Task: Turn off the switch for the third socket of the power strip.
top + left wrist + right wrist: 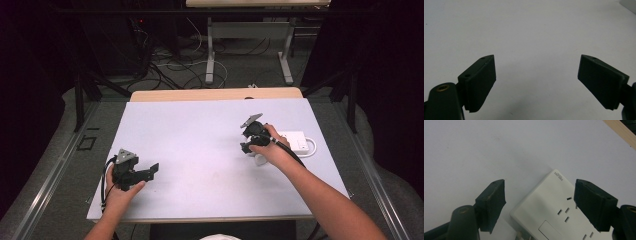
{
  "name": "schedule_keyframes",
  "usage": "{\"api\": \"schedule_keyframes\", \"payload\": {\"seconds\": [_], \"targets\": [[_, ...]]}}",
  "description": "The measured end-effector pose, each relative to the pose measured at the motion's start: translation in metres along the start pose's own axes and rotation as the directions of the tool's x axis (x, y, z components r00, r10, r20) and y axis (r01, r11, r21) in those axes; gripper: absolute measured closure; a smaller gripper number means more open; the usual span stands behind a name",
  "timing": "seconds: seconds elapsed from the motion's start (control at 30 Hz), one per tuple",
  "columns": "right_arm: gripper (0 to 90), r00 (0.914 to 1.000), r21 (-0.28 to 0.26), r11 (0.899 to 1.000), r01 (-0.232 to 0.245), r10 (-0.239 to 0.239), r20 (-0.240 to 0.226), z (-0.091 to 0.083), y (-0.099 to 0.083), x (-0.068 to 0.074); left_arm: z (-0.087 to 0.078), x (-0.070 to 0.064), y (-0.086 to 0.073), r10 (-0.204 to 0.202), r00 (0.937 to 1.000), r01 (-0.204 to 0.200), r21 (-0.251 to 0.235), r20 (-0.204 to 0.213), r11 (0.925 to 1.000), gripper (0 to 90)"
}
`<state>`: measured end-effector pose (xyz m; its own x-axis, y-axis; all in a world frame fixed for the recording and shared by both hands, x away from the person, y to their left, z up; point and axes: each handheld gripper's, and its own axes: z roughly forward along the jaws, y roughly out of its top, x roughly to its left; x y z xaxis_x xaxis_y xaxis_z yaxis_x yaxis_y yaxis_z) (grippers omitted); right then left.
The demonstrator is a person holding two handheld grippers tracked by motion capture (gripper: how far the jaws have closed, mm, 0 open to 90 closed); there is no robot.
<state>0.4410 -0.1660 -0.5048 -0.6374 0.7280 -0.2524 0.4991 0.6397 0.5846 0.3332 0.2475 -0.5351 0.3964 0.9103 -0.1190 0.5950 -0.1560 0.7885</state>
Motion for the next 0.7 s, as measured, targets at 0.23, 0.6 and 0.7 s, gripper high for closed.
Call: {"api": "schedule_keyframes", "payload": {"seconds": [0.23,0.6,0.7], "targets": [[15.3,0.9993,-0.028,0.999,-0.038,0.037,-0.01,-0.011,0.002,0.001,0.0,0.0,0.0,0.003,1.0,-0.003,0.008,0.006,1.0,14.8],[4.2,0.9984,-0.085,0.995,-0.047,0.044,-0.036,-0.029,0.001,0.008,0.0,0.0,0.0,0.001,1.0,-0.001,0.008,0.005,1.0,14.8],[0.0,0.998,-0.087,0.995,-0.043,0.039,-0.05,-0.035,0.0,0.009,0.0,0.0,0.0,0.001,1.0,-0.001,0.007,0.006,1.0,14.8]]}}
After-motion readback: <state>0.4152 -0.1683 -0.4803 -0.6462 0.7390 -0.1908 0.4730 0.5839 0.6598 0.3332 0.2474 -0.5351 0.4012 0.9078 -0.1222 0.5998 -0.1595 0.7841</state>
